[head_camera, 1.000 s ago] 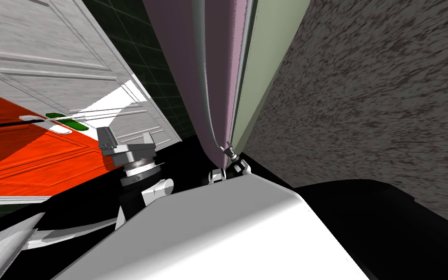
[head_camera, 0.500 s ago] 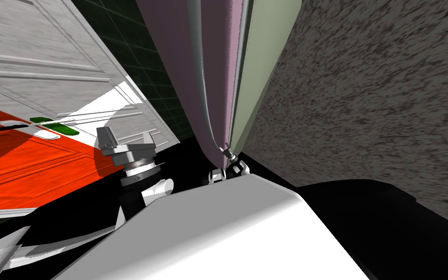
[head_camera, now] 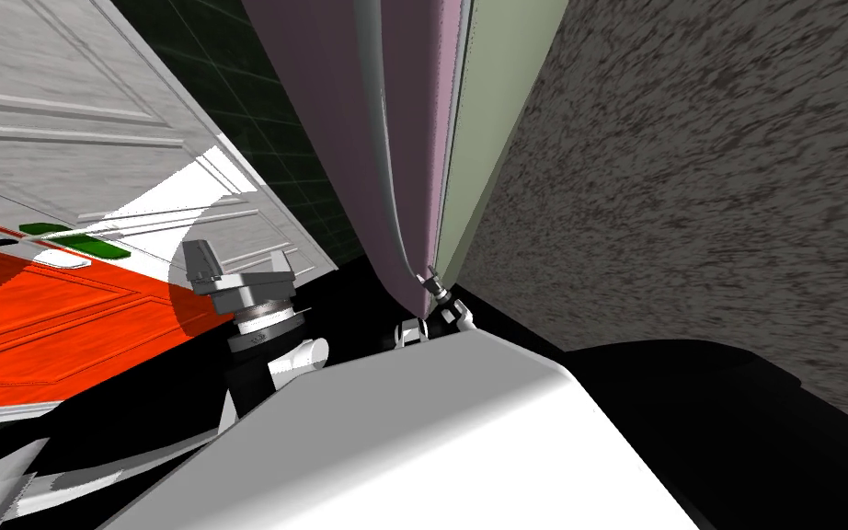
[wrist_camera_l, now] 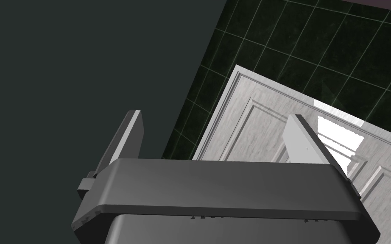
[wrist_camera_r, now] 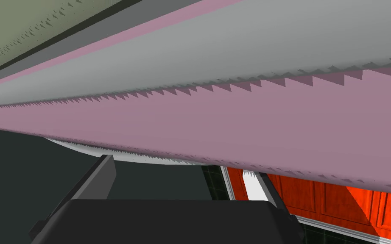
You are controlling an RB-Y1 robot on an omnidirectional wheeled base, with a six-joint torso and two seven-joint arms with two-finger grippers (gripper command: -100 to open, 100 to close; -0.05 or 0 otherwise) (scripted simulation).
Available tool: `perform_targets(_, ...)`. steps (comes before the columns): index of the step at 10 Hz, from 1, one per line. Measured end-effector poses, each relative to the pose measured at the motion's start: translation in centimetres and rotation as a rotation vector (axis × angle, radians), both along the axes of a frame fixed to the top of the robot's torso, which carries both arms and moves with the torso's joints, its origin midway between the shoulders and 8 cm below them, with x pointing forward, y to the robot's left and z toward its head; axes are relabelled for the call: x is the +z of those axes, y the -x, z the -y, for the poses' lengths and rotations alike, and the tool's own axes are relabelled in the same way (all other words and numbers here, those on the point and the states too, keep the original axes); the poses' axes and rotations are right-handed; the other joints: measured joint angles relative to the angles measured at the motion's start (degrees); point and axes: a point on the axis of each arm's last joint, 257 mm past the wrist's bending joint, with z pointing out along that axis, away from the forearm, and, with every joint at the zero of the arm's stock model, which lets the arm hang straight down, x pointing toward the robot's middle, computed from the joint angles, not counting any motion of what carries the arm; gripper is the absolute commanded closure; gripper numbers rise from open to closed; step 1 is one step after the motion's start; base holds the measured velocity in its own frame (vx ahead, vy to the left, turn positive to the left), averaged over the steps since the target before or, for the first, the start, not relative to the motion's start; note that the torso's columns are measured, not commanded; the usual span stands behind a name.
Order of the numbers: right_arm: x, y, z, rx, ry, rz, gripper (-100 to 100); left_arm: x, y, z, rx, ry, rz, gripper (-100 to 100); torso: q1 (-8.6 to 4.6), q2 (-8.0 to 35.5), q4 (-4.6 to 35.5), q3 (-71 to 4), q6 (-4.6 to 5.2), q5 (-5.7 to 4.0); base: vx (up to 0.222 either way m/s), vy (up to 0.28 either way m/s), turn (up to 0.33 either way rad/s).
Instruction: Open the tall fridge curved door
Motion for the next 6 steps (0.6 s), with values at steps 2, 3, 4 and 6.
perform_targets(2,0.0,1.0,-0.3,0.006,-0.003,0.020,100,0.0,0.0,0.0,0.000,0.000,0.000,0,-0.40,0.01,-0.20,0.05,0.19,-0.17,-0.072,0.014,0.091)
perform_targets(3,0.0,0.8,-1.5,0.045,0.012,0.000,100,0.0,0.0,0.0,0.000,0.000,0.000,0,0.17,0.09,-0.12,0.12,-0.30,-0.07,-0.169,0.074,0.196)
perform_targets(4,-0.5,0.2,-2.9,0.082,0.025,-0.032,100,0.0,0.0,0.0,0.000,0.000,0.000,0,0.39,-0.37,-0.31,-0.12,-0.27,0.01,-0.096,0.053,0.073)
perform_targets(6,-2.0,-0.1,-4.3,0.126,0.048,-0.100,100,0.0,0.0,0.0,0.000,0.000,0.000,0,-0.44,-1.28,-0.87,-0.64,0.12,-0.25,-0.014,0.014,-0.019)
